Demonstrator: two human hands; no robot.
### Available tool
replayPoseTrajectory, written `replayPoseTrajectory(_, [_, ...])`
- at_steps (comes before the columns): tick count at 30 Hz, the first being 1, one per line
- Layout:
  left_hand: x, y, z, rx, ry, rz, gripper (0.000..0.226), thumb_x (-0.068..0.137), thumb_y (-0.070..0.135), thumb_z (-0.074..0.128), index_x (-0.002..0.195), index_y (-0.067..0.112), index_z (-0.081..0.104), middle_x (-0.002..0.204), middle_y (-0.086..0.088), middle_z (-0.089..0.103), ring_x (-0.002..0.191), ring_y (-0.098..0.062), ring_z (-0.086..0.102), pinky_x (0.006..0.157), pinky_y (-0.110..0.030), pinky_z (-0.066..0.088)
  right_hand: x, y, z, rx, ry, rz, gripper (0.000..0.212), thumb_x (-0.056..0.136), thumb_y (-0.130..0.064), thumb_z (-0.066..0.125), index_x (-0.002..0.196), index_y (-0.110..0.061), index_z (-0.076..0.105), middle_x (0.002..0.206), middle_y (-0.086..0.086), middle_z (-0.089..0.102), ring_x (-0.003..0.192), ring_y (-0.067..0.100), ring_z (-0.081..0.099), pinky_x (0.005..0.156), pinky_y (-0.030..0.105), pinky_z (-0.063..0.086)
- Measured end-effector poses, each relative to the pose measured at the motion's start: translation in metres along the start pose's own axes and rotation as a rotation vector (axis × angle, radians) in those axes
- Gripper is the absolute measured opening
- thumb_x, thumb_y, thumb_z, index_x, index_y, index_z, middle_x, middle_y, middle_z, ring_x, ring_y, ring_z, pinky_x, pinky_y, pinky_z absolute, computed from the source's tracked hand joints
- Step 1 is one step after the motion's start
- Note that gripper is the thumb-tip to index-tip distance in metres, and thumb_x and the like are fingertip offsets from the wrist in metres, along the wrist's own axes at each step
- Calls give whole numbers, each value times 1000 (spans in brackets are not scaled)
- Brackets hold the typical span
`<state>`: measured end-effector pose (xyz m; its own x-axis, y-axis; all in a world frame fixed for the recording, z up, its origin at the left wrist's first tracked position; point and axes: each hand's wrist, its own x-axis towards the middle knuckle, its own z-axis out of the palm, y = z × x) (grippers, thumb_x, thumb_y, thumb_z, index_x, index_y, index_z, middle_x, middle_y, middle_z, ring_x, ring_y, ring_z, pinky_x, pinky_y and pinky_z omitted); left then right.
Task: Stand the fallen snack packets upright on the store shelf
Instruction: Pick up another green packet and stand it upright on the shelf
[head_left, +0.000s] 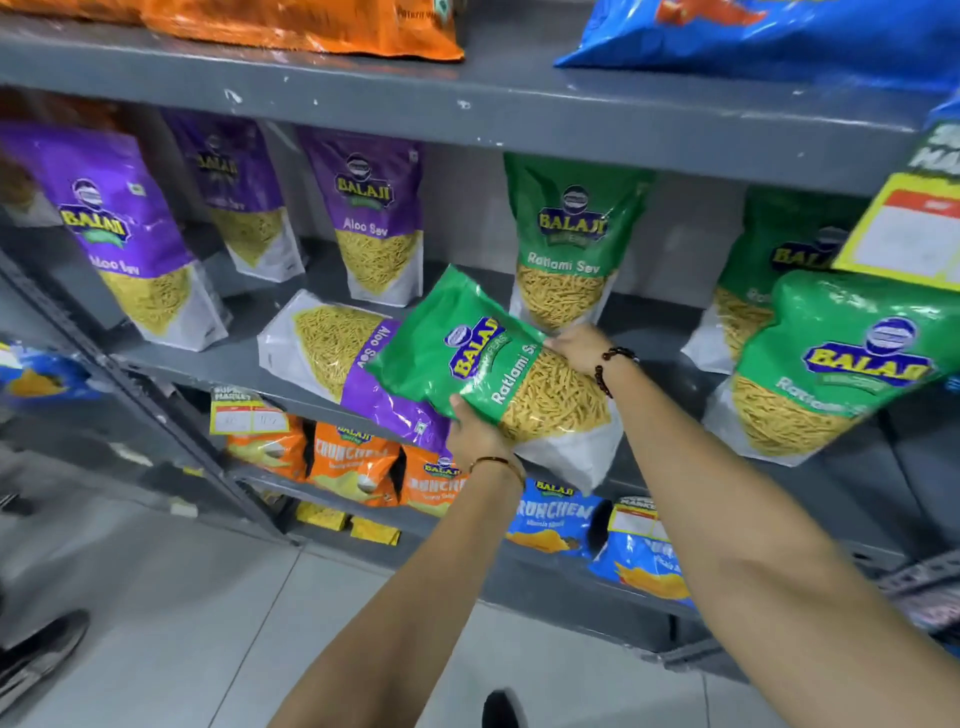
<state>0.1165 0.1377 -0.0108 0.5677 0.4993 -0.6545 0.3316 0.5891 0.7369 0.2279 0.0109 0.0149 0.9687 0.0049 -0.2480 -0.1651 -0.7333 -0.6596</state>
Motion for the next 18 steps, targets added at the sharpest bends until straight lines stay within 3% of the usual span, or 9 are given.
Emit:
replayPoseTrajectory(2, [-1, 15, -5, 40, -91, 130, 58, 94, 45, 42, 112, -7, 60, 124, -27, 60, 115, -39, 55, 101, -45, 44, -23, 6, -9, 195, 76, -29, 34, 89, -25, 55, 102, 3, 68, 108, 22, 68, 102, 31, 62, 84, 27, 45])
replayPoseTrajectory(5, [-3, 45, -16, 69, -268, 308, 51, 96, 41, 40, 111, -2, 62, 117, -18, 64, 100, -26, 58, 89, -33, 44, -62, 6, -16, 482, 146, -66, 34, 90, -25, 55, 107, 1, 66, 93, 8, 64, 80, 15, 57, 67, 19, 41])
replayPoseTrajectory(7, [-4, 67, -25, 102, -423, 421, 43, 97, 39, 40, 103, 5, 66, 106, -10, 64, 96, -19, 56, 83, -29, 43, -90, 0, -16, 611, 159, -78, 30, 91, -28, 53, 98, -2, 67, 74, 4, 56, 63, 13, 49, 57, 23, 33])
replayPoseTrajectory(9, [-6, 90, -36, 152, -548, 464, 37, 96, 40, 41, 84, 15, 66, 102, -7, 66, 97, -21, 60, 87, -34, 48, -115, -8, -19, 705, 126, -107, 24, 91, -28, 52, 82, -11, 66, 55, -5, 58, 46, 5, 48, 48, 20, 33])
replayPoseTrajectory(11, [-9, 110, -48, 218, -649, 463, 38, 95, 44, 42, 82, 18, 66, 114, -15, 68, 109, -29, 63, 100, -47, 47, -139, -15, -22, 785, 54, -154, 23, 91, -25, 53, 72, -17, 63, 56, -8, 60, 46, 2, 51, 47, 17, 36])
replayPoseTrajectory(13, [-15, 125, -59, 232, -759, 446, 39, 95, 45, 41, 84, 19, 68, 120, -17, 66, 114, -31, 62, 104, -54, 43, -160, -23, -26, 845, -17, -205, 25, 89, -24, 55, 65, -21, 62, 56, -10, 59, 46, 1, 52, 46, 15, 39])
replayPoseTrajectory(16, [-25, 140, -73, 272, -851, 450, 46, 94, 46, 40, 73, 28, 76, 101, -3, 75, 106, -28, 66, 102, -55, 45, -186, -31, -28, 910, -90, -253, 15, 72, -29, 63, 66, -17, 57, 53, -10, 61, 45, 0, 56, 44, 13, 45])
replayPoseTrajectory(18, [-27, 144, -79, 299, -884, 466, 47, 94, 46, 40, 67, 35, 76, 95, 3, 75, 104, -27, 67, 102, -56, 45, -197, -34, -26, 920, -103, -269, 21, 66, -31, 66, 67, -15, 53, 51, -10, 62, 44, 0, 56, 43, 12, 46])
